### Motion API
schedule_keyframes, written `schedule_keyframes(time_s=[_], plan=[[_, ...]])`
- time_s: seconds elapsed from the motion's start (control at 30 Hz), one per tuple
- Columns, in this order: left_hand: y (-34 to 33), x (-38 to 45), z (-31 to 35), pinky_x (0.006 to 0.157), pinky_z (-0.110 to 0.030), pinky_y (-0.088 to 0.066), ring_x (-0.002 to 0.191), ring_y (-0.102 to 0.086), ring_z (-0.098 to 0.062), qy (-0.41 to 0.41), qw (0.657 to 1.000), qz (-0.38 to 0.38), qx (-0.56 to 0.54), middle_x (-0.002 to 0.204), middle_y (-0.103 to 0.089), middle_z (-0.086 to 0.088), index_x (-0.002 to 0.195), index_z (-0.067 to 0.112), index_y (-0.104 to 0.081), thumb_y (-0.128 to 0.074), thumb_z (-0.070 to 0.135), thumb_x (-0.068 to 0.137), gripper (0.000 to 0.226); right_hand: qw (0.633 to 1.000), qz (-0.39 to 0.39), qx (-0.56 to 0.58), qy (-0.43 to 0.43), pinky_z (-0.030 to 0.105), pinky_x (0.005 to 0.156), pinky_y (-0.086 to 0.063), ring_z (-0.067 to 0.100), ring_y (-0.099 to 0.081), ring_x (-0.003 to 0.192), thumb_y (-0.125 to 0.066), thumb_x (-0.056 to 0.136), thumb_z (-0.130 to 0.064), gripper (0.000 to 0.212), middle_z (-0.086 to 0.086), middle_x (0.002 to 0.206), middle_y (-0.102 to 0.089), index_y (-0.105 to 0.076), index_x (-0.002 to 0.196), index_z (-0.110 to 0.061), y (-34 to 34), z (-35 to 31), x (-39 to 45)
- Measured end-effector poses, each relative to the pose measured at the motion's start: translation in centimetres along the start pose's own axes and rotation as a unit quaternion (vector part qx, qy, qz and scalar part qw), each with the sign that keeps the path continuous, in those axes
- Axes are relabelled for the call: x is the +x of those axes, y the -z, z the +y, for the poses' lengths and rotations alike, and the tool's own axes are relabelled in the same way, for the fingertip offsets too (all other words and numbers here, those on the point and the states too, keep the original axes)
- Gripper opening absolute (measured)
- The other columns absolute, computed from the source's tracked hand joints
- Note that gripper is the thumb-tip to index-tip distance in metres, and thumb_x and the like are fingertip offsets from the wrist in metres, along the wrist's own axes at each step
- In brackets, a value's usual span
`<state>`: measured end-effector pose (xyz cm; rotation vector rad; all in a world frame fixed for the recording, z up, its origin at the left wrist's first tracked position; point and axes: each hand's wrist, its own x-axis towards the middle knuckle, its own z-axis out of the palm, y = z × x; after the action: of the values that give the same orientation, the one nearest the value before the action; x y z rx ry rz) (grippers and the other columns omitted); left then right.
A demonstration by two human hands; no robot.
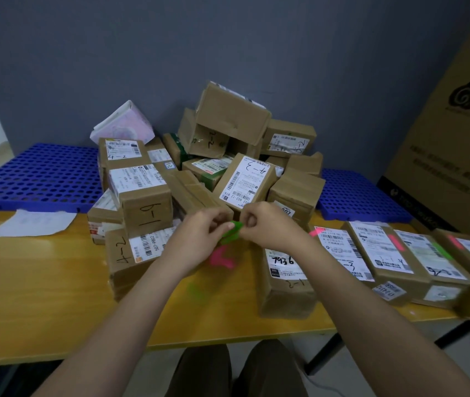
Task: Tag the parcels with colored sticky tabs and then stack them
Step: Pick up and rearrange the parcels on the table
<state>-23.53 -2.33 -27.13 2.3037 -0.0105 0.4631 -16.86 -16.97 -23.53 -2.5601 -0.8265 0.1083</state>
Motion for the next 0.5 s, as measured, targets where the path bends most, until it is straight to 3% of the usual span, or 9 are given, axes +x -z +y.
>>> schedule_keyframes(time_s=[0.1, 0.17, 0.33, 0.4, 0.5], plan=[[-1.0, 1.1, 0.2, 0.078, -0.021, -0.044, 0.092, -0.060, -0.011, 0.022, 0.999, 0.012, -0.020, 0.090, -0.063, 0.006, 0.105, 0.013, -0.070, -0.061, 0.017, 0.091, 0.017, 0.998, 0.042, 0.043, -0.005, 0.033, 0.063, -0.048, 0.013, -0.055, 0.068, -0.067, 0.082, -0.017, 0.004, 0.003, 0.076, -0.062, -0.063, 0.082, -0.017, 0.5, 1.6, -0.2], [-1.4, 1.6, 0.1, 0.079, -0.023, -0.044, 0.089, -0.058, -0.010, 0.031, 0.999, 0.020, -0.009, 0.090, -0.062, 0.006, 0.102, 0.012, -0.071, -0.061, 0.017, 0.092, 0.015, 0.996, 0.084, 0.035, -0.003, 0.034, 0.065, -0.050, 0.011, -0.054, 0.068, -0.068, 0.083, -0.016, 0.006, -0.004, 0.073, -0.059, -0.064, 0.081, -0.020, 0.8, 2.8, -0.3], [-2.9, 2.1, -0.3, 0.082, -0.035, -0.050, 0.094, -0.061, -0.017, 0.014, 0.994, -0.069, 0.080, 0.097, -0.069, 0.002, 0.100, 0.017, -0.072, -0.057, 0.020, 0.093, 0.017, 0.981, 0.134, 0.136, -0.003, 0.033, 0.071, -0.057, 0.005, -0.062, 0.068, -0.071, 0.084, -0.016, 0.005, -0.006, 0.073, -0.066, -0.069, 0.086, -0.020, 0.8, 4.3, -0.8], [-3.0, 2.2, 0.1, 0.072, -0.031, -0.047, 0.086, -0.061, -0.015, 0.013, 0.996, -0.019, 0.085, 0.091, -0.068, 0.003, 0.099, 0.017, -0.072, -0.054, 0.024, 0.095, 0.020, 0.968, 0.138, 0.208, -0.013, 0.036, 0.075, -0.058, 0.012, -0.067, 0.072, -0.073, 0.083, -0.015, 0.005, -0.001, 0.074, -0.071, -0.068, 0.084, -0.018, 0.6, 4.3, -1.0], [-2.7, 2.5, 1.2, 0.064, -0.030, -0.049, 0.071, -0.060, -0.014, 0.075, 0.991, 0.043, -0.098, 0.079, -0.068, 0.003, 0.086, 0.018, -0.070, -0.050, 0.029, 0.097, 0.026, 0.947, 0.167, 0.273, -0.001, 0.037, 0.079, -0.058, 0.015, -0.069, 0.078, -0.074, 0.082, -0.013, 0.007, -0.001, 0.078, -0.071, -0.069, 0.081, -0.018, 0.4, 4.3, -1.1]])
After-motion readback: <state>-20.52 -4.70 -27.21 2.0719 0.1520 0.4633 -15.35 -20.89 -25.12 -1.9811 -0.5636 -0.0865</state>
